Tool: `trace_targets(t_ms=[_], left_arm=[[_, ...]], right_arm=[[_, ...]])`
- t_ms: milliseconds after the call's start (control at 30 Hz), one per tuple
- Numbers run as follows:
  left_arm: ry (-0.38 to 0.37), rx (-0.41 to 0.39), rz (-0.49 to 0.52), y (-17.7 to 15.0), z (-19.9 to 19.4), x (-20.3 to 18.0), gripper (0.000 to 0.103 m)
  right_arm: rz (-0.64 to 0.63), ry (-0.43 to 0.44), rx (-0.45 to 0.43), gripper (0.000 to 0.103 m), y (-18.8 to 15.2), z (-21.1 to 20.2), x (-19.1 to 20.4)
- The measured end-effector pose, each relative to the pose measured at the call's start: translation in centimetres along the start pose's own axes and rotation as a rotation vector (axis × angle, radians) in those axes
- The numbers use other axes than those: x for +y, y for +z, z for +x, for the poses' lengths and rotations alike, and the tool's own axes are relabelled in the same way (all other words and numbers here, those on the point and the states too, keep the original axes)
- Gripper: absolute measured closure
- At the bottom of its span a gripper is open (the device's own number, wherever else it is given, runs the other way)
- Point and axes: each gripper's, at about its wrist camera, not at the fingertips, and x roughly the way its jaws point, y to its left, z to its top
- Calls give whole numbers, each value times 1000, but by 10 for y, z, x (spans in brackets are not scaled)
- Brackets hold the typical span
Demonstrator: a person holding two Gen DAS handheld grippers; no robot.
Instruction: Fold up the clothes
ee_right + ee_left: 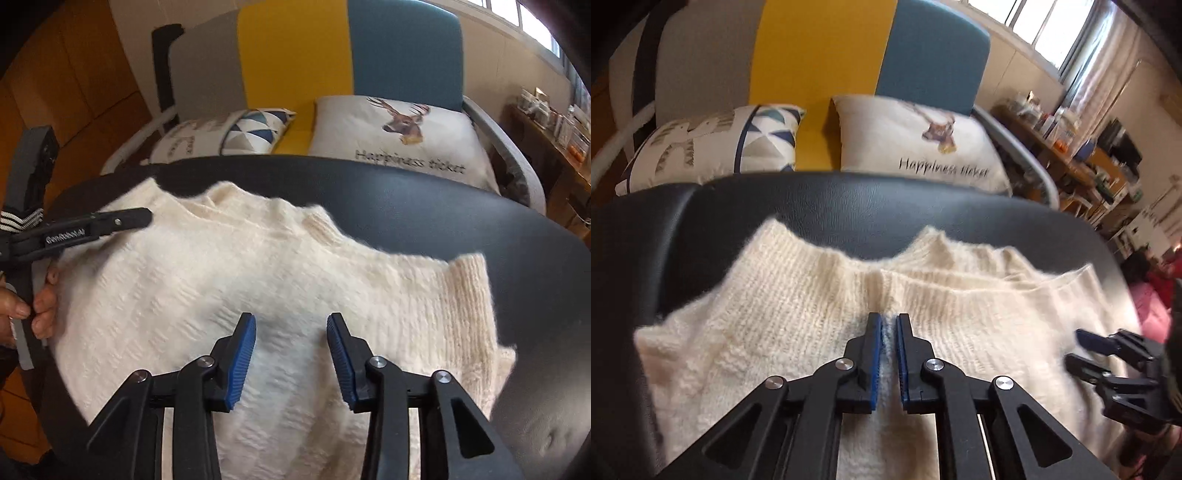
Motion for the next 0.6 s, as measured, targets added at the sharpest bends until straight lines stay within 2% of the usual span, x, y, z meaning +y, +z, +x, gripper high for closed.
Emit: trace_targets(t_ms=[100,233,300,433,467,533,600], left_arm=[[-19,-50,11,4,-25,3,93],[-2,-100,31,5,-48,17,93],[7,-88,31,6,-45,25,92],[75,44,63,-10,-17,36,91],[63,35,66,-17,-15,38,91],[43,23,64,-23,-19,42,91],[7,38,14,-26,-22,49,91]], right_arm=[[-28,103,10,62,20,5,18],[-117,39,110,62,33,47,44],[-154,1,148,62,39,67,56],[-79,-161,65,62,41,67,44],[-60,-181,77,62,37,72,38],[-26,-146,51,62,30,72,29],[1,-119,50,62,29,68,25]])
